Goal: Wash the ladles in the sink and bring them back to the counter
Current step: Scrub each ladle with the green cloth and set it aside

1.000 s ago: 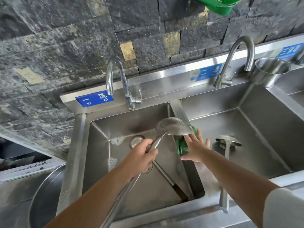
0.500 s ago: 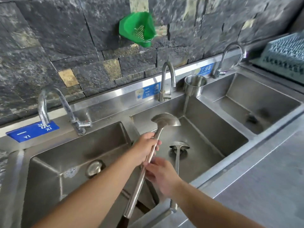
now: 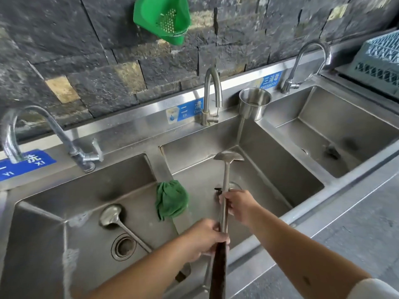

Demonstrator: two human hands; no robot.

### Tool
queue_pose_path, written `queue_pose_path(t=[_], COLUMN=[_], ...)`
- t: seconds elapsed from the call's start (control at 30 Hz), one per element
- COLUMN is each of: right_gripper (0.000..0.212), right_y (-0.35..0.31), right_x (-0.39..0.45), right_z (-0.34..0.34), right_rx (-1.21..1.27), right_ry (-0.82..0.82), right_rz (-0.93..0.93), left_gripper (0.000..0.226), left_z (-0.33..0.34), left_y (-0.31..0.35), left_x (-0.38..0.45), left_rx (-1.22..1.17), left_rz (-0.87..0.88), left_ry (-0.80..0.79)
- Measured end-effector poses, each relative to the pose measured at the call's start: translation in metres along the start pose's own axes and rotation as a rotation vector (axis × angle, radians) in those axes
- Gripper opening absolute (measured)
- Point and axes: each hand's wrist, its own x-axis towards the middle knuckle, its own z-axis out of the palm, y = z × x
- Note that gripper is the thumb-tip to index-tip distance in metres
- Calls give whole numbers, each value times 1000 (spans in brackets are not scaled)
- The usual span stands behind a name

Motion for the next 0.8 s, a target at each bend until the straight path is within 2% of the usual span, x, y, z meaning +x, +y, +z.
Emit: queue_pose_path(t=[0.03, 0.13, 0.2, 0.27, 0.43, 0.53, 0.7, 0.8], right_gripper=[8, 11, 2, 6, 5, 14, 41, 54], right_y=[-1, 0, 1, 5, 19, 31, 40, 39], right_x=[8, 32, 46, 60, 81, 92, 97, 94], right_z=[-4, -17, -25, -33, -44, -43, -41, -38], right_rx=[-2, -47, -145, -253, -441, -625, -893, -978], right_ry=[-2, 4, 8, -19, -26, -56, -68, -98], right_rz=[17, 63, 73, 84, 69, 44, -40, -41], left_gripper=[6, 6, 7, 6, 10, 7, 10, 8], left_z=[6, 25, 38, 49, 64, 70, 74, 70], left_y=[-2, 2, 2, 0, -10, -13, -7, -7], left_x=[7, 28, 44, 61, 88, 98, 106, 107], left_rx=[-27, -135, -234, -299, -327, -316, -291, -164], left_rz=[-17, -45, -53, -84, -156, -184, -236, -246], left_ry=[-20, 5, 25, 64, 105, 136, 159, 167])
